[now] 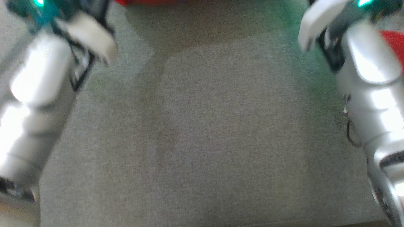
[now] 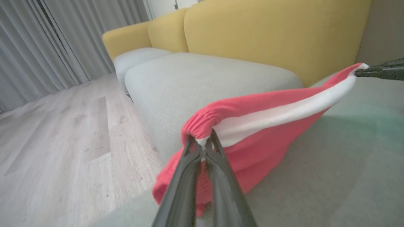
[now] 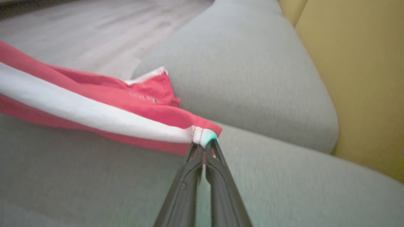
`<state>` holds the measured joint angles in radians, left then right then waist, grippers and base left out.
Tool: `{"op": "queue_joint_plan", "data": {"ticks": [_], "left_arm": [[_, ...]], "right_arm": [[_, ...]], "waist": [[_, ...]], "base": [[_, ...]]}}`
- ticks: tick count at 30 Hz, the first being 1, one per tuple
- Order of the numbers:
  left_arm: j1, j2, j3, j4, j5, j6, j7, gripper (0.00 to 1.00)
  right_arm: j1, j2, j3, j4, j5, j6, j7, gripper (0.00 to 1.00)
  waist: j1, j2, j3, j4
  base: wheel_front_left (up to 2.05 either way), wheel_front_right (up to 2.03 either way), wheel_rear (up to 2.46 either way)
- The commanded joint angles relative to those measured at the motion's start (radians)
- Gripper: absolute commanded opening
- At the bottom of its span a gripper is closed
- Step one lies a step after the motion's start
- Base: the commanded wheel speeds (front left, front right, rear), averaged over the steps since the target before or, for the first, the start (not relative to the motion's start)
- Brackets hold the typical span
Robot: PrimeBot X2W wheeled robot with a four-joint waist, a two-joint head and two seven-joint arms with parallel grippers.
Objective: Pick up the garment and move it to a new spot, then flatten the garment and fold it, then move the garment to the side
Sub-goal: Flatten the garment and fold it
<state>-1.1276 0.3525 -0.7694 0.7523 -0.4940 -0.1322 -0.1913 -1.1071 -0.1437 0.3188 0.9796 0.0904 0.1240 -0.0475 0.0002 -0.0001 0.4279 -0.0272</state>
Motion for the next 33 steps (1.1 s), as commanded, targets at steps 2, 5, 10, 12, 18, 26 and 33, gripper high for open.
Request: {"op": "queue_joint_plan", "data": {"ticks": [2,5,10,12,18,26,33], "left_arm": [[0.001,0.058,-0.002,-0.018,-0.026,0.002,-0.021,0.0],[0.075,0.082,-0.073,-0.025,-0.055,0.002,-0.04,0.0],[0.185,0.129,-0.156,-0.051,-0.094,0.002,-0.053,0.0],[0.22,0.143,-0.166,-0.053,-0.091,0.002,-0.057,0.0],[0.333,0.148,-0.186,-0.089,-0.104,0.02,-0.061,0.0],[0.5,0.155,-0.237,-0.19,-0.112,0.066,-0.051,0.0],[0.633,0.178,-0.264,-0.326,-0.132,0.134,-0.017,0.0]], "right_arm": [[0.014,-0.008,0.043,-0.011,0.033,0.007,0.019,0.0],[0.072,-0.037,0.14,0.007,0.107,0.007,0.064,0.0],[0.171,-0.12,0.321,-0.049,0.26,0.007,0.153,0.0],[0.21,-0.161,0.383,-0.091,0.328,0.007,0.194,0.0],[0.31,-0.297,0.528,-0.238,0.51,0.007,0.307,0.0],[0.446,-0.465,0.64,-0.422,0.701,0.007,0.424,0.0],[0.548,-0.577,0.675,-0.554,0.802,0.007,0.504,0.0]], "waist": [[-0.0002,0.0001,-0.024,-0.002],[-0.0002,0.0001,-0.058,-0.002],[-0.0002,0.0001,-0.125,-0.005],[-0.0002,0.0001,-0.152,-0.004],[-0.0002,0.0001,-0.234,-0.003],[-0.0002,0.0001,-0.386,-0.008],[-0.0002,0.0001,-0.474,-0.013]], "base": [[0.0,0.0,0.0],[0.0,0.0,0.0],[0.0,0.0,0.0],[0.0,0.0,0.0],[0.0,0.0,0.0],[0.0,0.0,0.0],[0.0,0.0,0.0]]}}
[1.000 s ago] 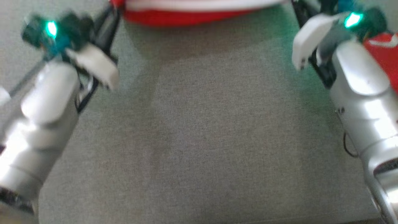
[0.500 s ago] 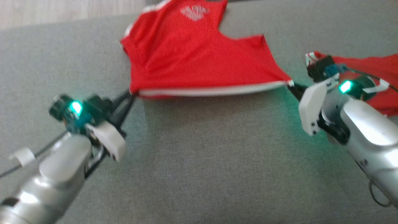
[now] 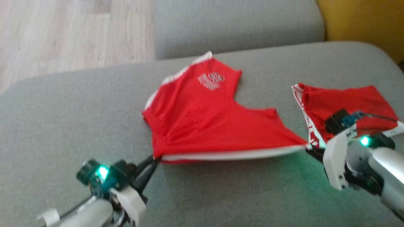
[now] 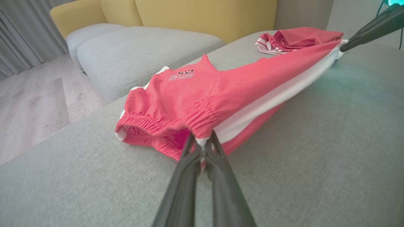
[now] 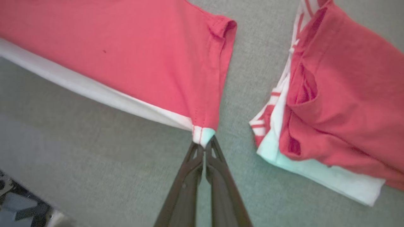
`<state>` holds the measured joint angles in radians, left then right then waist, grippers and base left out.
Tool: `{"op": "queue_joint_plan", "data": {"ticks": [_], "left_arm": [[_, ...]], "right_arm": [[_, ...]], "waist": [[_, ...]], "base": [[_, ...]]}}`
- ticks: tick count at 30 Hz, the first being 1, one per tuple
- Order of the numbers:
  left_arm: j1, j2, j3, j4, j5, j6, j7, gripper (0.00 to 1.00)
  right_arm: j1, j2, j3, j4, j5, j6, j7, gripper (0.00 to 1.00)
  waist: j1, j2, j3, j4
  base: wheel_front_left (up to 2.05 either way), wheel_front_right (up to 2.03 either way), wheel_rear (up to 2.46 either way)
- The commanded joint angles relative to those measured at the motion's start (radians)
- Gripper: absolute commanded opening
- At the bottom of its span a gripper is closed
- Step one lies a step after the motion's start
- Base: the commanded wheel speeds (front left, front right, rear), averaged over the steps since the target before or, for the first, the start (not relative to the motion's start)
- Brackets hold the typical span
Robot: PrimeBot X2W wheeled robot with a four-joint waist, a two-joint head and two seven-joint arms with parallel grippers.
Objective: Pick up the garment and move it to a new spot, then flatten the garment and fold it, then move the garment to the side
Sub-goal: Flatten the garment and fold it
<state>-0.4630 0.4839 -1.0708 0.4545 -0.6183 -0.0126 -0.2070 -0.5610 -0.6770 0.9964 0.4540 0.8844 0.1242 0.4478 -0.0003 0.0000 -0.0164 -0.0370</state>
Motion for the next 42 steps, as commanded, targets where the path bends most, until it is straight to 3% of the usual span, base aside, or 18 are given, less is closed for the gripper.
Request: {"op": "queue_joint_plan", "data": {"ticks": [1,12,20,30,42], "left_arm": [[-0.012,0.053,0.037,-0.053,-0.014,0.027,0.003,0.0],[0.156,0.145,0.017,-0.341,-0.05,0.153,0.096,0.0],[0.132,0.169,0.056,-0.436,-0.061,0.206,0.124,0.0],[-0.008,0.146,0.109,-0.389,-0.073,0.165,0.134,0.0],[-0.247,0.012,0.118,-0.203,-0.036,0.074,0.11,0.0]], "right_arm": [[0.017,-0.062,0.003,-0.05,0.017,0.007,0.022,0.0],[0.157,-0.202,-0.054,-0.224,0.075,0.007,0.085,0.0],[0.105,-0.171,-0.184,-0.264,-0.031,0.007,0.022,0.0],[-0.138,-0.066,-0.2,-0.235,-0.166,0.007,0.08,0.0],[-0.447,0.012,-0.121,-0.015,-0.238,0.007,0.075,0.0]], "waist": [[0.0003,0.0,-0.038,-0.004],[0.0003,0.0,-0.077,-0.003],[0.0003,0.0,-0.032,0.024],[0.0003,0.0,0.122,0.117],[0.0003,0.0,0.309,0.254]], "base": [[0.0,0.0,0.0],[0.0,0.0,0.0],[0.0,0.0,0.0],[0.0,0.0,0.0],[0.0,0.0,0.0]]}}
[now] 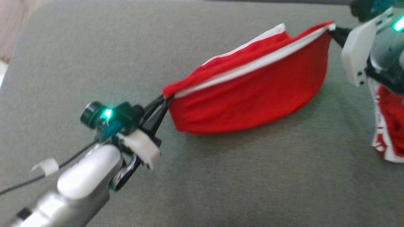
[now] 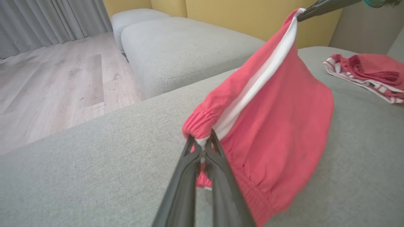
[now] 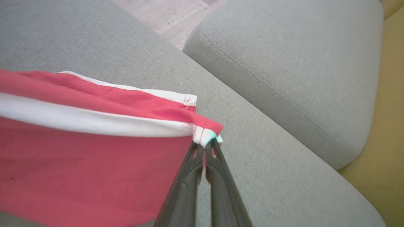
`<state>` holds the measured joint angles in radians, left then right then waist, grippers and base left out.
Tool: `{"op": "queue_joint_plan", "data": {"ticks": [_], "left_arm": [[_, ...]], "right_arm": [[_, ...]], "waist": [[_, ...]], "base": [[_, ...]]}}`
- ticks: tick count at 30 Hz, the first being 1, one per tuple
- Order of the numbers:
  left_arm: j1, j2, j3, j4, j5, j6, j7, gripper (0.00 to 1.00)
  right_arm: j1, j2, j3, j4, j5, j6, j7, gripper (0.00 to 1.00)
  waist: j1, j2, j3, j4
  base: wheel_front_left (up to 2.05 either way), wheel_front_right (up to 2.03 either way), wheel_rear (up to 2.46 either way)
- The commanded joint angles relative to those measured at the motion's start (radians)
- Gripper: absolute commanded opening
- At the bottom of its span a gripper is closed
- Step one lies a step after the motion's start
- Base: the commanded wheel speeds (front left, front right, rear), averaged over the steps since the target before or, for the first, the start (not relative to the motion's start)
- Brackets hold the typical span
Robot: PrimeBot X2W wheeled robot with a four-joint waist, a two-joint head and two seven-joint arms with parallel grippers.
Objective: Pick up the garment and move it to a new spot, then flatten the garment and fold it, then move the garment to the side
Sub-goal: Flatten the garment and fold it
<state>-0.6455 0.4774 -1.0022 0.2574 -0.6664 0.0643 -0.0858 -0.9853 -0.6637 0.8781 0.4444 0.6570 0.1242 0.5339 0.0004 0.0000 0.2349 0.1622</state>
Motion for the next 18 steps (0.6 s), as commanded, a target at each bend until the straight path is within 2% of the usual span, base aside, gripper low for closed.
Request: {"op": "queue_joint_plan", "data": {"ticks": [1,8,18], "left_arm": [[-0.082,0.005,0.049,0.013,0.016,-0.009,-0.015,0.0],[-0.174,-0.066,0.045,0.138,0.021,-0.054,-0.038,0.0],[-0.226,-0.113,0.035,0.247,0.024,-0.095,-0.075,0.0]], "right_arm": [[-0.041,0.003,0.004,0.014,-0.013,0.007,-0.016,0.0],[-0.144,0.024,0.086,0.128,-0.022,0.007,-0.048,0.0],[-0.215,0.054,0.165,0.234,0.008,0.007,-0.106,0.0]], "waist": [[-0.0004,0.0,0.069,0.063],[-0.0004,0.0,0.135,0.105],[-0.0004,0.0,0.183,0.116]], "base": [[0.0,0.0,0.0],[0.0,0.0,0.0],[0.0,0.0,0.0]]}}
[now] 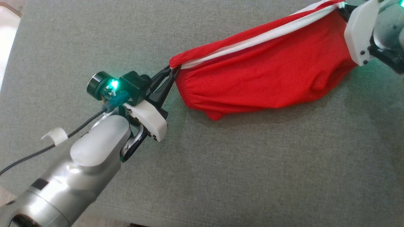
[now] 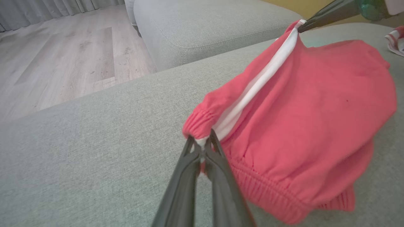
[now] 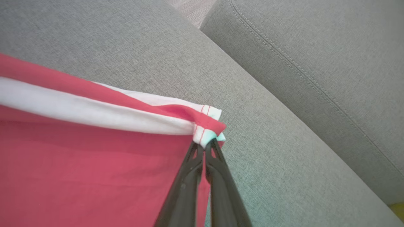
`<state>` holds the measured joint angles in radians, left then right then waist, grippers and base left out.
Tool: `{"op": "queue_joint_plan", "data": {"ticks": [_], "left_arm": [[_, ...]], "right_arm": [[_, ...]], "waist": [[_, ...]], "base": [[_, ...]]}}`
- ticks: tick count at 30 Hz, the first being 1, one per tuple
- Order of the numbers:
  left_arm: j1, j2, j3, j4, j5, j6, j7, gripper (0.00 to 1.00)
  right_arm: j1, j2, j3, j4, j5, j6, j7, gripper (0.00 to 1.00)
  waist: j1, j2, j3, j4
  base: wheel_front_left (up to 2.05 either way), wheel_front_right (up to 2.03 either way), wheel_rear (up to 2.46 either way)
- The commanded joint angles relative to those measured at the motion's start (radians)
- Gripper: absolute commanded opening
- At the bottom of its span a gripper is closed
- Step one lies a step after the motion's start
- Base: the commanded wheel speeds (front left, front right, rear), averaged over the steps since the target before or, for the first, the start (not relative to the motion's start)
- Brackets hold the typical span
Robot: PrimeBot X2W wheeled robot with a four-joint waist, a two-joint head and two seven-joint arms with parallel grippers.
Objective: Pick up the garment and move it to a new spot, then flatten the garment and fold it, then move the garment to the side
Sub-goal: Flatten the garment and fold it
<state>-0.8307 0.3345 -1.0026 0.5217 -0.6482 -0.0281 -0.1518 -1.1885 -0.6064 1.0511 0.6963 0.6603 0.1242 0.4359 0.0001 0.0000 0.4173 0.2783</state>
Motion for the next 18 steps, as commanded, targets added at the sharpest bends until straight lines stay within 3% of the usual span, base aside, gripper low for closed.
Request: {"op": "queue_joint_plan", "data": {"ticks": [1,2,11,14,18], "left_arm": [[-0.043,0.026,0.035,-0.007,0.006,-0.004,-0.014,0.41],[-0.046,0.023,0.035,0.002,0.006,-0.005,-0.018,1.0],[-0.045,0.02,0.044,0.062,0.006,0.007,-0.058,1.0],[-0.036,0.026,0.048,0.067,0.001,0.006,-0.067,1.0],[-0.011,0.03,0.096,0.055,-0.024,0.043,-0.091,1.0]], "right_arm": [[-0.016,0.001,-0.002,-0.007,0.011,0.007,-0.017,0.66],[-0.02,0.006,0.004,0.003,0.015,0.007,-0.024,1.0],[-0.009,0.05,0.051,0.083,0.065,0.007,-0.109,1.0],[0.008,0.067,0.043,0.093,0.102,0.007,-0.174,1.0],[0.038,0.095,0.013,0.115,0.136,0.007,-0.3,1.0]], "waist": [[-0.0001,0.0,0.003,0.0],[-0.0001,0.0,0.004,-0.002],[-0.0001,0.0,-0.046,-0.04],[-0.0001,0.0,-0.079,-0.052],[-0.0001,0.0,-0.141,-0.07]], "base": [[0.0,0.0,0.0],[0.0,0.0,0.0],[0.0,0.0,0.0],[0.0,0.0,0.0],[0.0,0.0,0.0]]}}
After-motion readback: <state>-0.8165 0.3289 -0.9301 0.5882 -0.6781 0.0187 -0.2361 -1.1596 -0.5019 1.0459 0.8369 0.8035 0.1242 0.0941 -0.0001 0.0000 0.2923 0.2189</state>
